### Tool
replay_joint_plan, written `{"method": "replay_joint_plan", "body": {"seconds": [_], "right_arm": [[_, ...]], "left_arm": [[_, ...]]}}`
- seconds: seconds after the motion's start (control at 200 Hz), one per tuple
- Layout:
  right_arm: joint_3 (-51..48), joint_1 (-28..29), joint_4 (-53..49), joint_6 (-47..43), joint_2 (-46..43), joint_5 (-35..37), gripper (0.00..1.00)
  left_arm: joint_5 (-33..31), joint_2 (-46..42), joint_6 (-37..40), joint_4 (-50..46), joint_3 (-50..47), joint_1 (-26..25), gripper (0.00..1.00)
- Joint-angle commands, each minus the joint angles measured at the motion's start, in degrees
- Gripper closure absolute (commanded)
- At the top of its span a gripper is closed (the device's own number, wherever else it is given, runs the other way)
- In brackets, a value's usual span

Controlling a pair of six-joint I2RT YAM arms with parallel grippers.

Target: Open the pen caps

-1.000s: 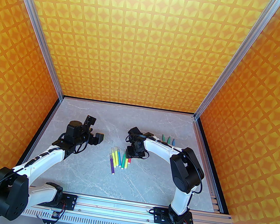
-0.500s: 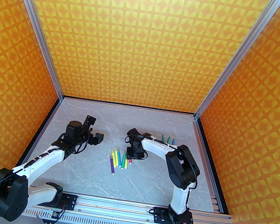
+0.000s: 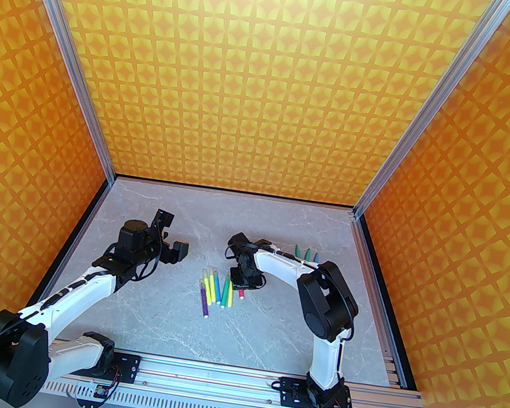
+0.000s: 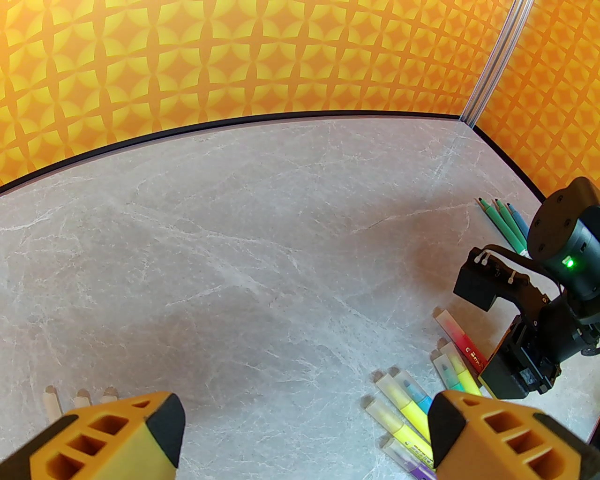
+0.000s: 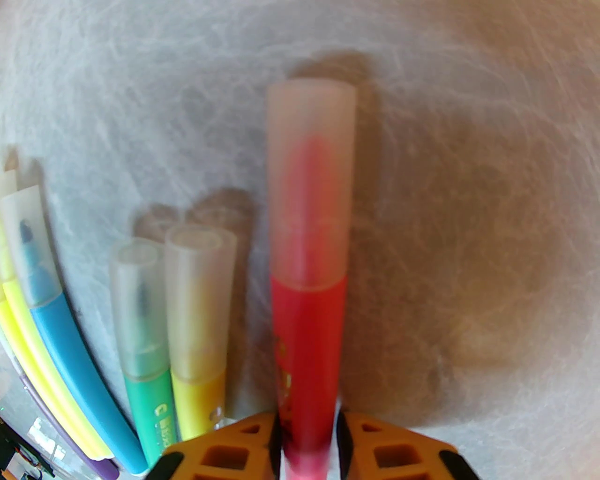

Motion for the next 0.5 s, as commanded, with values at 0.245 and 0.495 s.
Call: {"method": "replay_joint_plan", "body": {"seconds": [0.245, 0.495], "right_arm": [[0.76, -0.34, 0.34, -0.30, 4.35, 8.52, 0.80], [-0.18, -0.34, 1.60, -1.28, 2.31, 8.49, 0.92]], "left_arm": [[0.80, -0.73, 0.85, -0.29, -0.60, -0.20, 0.10], [0.75, 0.25, 0.63, -0.41, -0.22, -0.28, 0.10]]}}
